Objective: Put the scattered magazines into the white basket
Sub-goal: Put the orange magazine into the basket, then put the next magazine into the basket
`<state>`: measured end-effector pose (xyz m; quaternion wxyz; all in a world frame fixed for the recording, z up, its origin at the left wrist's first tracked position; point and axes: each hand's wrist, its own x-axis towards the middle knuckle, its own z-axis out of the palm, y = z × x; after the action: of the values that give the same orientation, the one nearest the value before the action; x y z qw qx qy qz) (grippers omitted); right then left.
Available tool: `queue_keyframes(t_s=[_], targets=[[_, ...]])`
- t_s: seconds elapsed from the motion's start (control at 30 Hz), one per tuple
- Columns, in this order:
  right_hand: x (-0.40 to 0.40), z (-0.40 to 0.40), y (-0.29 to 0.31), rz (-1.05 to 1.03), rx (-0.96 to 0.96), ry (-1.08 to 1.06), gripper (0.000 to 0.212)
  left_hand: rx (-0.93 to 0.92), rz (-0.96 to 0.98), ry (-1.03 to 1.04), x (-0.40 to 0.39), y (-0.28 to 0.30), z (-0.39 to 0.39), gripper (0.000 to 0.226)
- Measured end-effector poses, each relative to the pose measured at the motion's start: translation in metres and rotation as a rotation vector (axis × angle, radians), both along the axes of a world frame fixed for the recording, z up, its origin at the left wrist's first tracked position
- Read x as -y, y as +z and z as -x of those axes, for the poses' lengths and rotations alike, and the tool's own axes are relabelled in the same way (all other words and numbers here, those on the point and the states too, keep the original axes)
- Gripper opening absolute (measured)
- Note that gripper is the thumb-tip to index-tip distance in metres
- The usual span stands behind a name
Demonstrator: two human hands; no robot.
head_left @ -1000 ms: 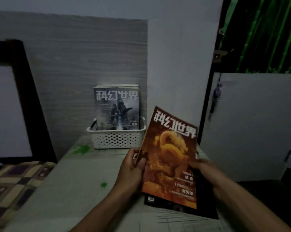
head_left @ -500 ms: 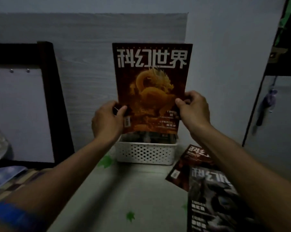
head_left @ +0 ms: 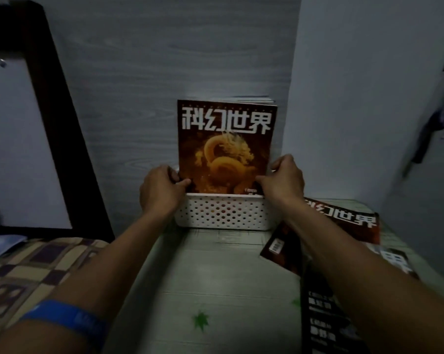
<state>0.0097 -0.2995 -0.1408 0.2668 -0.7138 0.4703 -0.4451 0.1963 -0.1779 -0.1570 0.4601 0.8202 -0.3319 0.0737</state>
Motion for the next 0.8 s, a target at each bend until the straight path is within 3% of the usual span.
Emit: queue_keyframes(t_s=[0.13,0.2,0.27,0.37,0.47,0.53,0.57,0.63,0.7,0.77,0.8], targets=[[-0.017,0.023,0.013,-0.279,0.238,0.297,0.037,-0.026,-0.042,-0.167,-0.015,-0.005,0.031,0.029],[-0.027,0.058,0.014,-0.402,0.345,0.323,0.032,-0.067,0.104,-0.216,-0.035,-0.010,0.052,0.023],[-0.040,0.110,0.002,-0.388,0.327,0.299,0.030,-0.041,0.155,-0.201,-0.059,-0.014,0.071,0.010],[-0.061,0.193,-0.022,-0.279,0.059,0.195,0.037,-0.161,-0.069,-0.415,-0.084,-0.014,0.107,0.013],[-0.075,0.250,-0.034,-0.252,-0.477,0.009,0.050,-0.207,-0.439,-0.582,-0.099,-0.014,0.161,0.004],[-0.084,0.263,-0.039,-0.258,-0.753,-0.040,0.067,-0.182,-0.506,-0.606,-0.103,-0.015,0.198,0.011],[-0.091,0.265,-0.039,-0.265,-0.799,-0.045,0.071,-0.230,-0.486,-0.613,-0.103,-0.015,0.216,0.014],[-0.107,0.267,-0.036,-0.278,-0.776,-0.033,0.067,-0.469,-0.372,-0.581,-0.105,-0.016,0.243,0.021],[-0.118,0.271,-0.032,-0.279,-0.698,-0.004,0.048,-0.798,-0.203,-0.513,-0.107,-0.014,0.251,0.020],[-0.124,0.277,-0.034,-0.429,-0.435,0.049,0.040,-1.087,-0.122,-0.539,-0.111,-0.011,0.249,0.016],[-0.130,0.277,-0.035,-0.564,-0.262,0.093,0.039,-1.080,-0.150,-0.591,-0.115,-0.010,0.247,0.015]])
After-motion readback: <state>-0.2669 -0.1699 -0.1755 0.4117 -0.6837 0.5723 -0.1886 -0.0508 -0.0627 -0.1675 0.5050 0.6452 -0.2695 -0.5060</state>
